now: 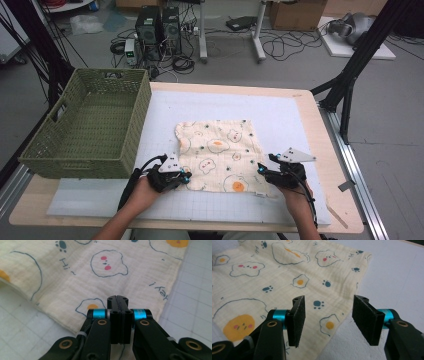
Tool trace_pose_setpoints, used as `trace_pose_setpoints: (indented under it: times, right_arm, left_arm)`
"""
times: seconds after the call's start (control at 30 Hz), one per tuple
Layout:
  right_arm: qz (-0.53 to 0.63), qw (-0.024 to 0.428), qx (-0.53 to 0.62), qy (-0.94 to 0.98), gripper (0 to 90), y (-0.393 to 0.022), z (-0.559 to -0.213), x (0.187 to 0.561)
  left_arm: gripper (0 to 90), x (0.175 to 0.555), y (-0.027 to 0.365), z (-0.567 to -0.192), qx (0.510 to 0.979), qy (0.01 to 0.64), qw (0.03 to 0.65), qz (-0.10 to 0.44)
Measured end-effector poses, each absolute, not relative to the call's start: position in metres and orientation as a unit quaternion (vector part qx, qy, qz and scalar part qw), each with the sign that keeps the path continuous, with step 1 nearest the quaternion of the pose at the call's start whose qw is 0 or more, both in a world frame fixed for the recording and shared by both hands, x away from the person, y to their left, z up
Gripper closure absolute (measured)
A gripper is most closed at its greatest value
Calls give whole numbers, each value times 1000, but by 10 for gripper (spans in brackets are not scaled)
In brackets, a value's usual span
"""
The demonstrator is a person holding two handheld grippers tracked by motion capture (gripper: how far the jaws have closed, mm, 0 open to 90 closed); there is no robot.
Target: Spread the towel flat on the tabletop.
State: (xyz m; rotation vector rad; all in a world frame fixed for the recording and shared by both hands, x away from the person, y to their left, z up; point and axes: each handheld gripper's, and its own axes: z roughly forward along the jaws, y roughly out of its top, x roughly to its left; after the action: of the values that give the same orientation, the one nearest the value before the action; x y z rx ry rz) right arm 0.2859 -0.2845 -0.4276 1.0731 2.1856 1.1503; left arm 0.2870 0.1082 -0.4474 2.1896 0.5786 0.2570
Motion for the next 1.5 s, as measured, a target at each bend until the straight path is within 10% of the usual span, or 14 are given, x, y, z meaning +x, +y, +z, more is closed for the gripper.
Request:
trace_pose_setpoints:
  times: [0.3, 0.47, 0.7, 0.93, 1.13, 1.5]
  right_arm:
    - [406, 192, 394, 802, 461, -279, -432, 288]
    - [377, 166, 404, 817, 505, -268, -439, 293]
    - [348, 121, 430, 824, 875, -268, -439, 291]
    - [327, 130, 417, 838, 863, -277, -435, 274]
    - [364, 147, 427, 815, 610, -288, -433, 277]
    - [388, 206, 466, 768, 564, -281, -441, 348]
  left_arm:
    - [879, 267, 133, -445, 876, 234, 415, 74]
    - [579, 277, 137, -441, 852, 275, 437, 82]
    - [463, 309, 139, -434, 793, 358, 478, 118]
    - [437, 334, 129, -427, 763, 403, 475, 173]
    - [426, 356, 130, -432, 736, 449, 475, 175]
    - [449, 380, 118, -439, 744, 467, 430, 207]
